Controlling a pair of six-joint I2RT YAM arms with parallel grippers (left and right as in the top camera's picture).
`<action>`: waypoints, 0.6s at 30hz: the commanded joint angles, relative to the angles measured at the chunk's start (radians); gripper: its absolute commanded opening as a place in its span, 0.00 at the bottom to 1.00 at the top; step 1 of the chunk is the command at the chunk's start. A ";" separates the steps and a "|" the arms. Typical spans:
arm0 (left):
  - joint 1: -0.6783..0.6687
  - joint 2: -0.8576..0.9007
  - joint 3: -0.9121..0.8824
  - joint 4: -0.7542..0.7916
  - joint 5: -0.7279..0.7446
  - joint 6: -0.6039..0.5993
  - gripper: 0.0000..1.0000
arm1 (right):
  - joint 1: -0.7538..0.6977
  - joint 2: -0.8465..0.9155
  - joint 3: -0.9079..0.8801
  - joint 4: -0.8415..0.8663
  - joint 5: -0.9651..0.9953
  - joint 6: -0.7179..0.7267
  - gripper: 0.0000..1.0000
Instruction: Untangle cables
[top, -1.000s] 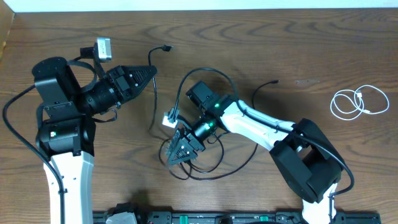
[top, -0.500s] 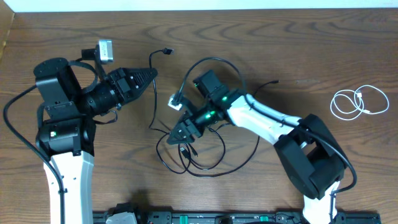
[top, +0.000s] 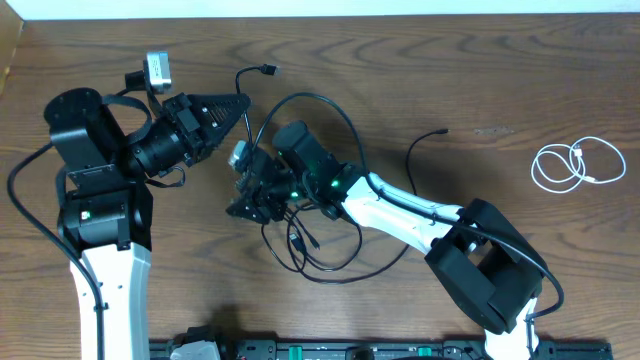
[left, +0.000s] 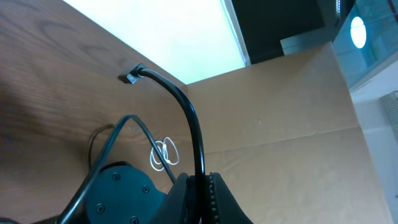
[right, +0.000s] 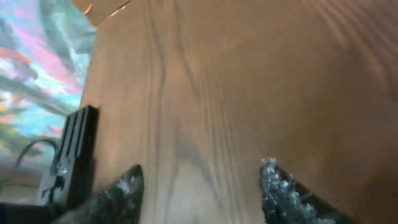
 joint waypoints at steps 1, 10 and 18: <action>0.004 0.001 0.005 0.006 0.014 -0.024 0.08 | 0.004 0.008 0.001 0.002 0.055 0.046 0.25; 0.004 0.018 0.005 -0.088 -0.172 0.190 0.49 | -0.011 -0.011 0.001 -0.223 0.013 0.086 0.01; 0.004 0.089 0.004 -0.474 -0.480 0.349 0.57 | -0.212 -0.242 0.002 -0.209 -0.208 0.272 0.01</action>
